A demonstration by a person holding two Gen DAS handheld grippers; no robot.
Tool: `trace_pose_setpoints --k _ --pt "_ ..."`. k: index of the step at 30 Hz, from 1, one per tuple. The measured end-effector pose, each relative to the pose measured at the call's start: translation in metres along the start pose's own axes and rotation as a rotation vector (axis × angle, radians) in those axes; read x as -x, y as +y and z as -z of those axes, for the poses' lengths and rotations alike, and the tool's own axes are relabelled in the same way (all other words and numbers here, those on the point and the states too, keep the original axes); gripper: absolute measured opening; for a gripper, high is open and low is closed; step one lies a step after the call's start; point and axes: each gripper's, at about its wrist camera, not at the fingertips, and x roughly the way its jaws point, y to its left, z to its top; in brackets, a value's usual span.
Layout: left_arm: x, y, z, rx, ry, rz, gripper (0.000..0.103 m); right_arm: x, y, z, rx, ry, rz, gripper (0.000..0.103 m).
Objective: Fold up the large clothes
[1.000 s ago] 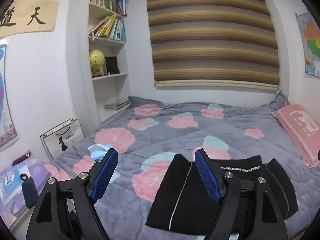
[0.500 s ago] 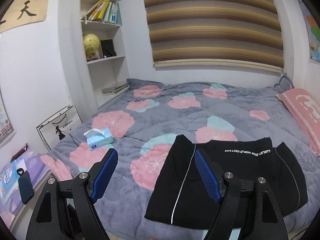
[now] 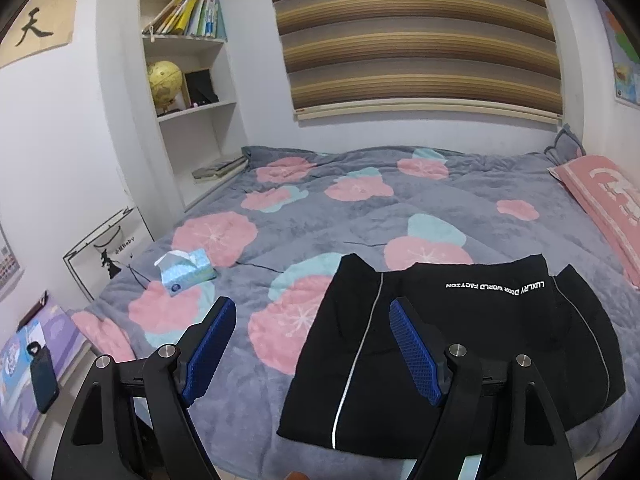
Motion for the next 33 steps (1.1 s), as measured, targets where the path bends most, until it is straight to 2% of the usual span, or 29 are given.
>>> trace_pose_setpoints --k 16,20,33 --pt "-0.007 -0.013 0.001 -0.031 0.008 0.012 0.08 -0.008 -0.001 0.0 0.007 0.025 -0.002 0.1" --pt "-0.009 -0.017 0.0 -0.039 0.008 0.012 0.08 -0.014 -0.003 0.001 -0.008 0.042 -0.033 0.1" --pt "-0.016 -0.024 0.002 -0.056 0.014 0.021 0.08 -0.028 -0.003 0.002 0.016 0.068 -0.013 0.1"
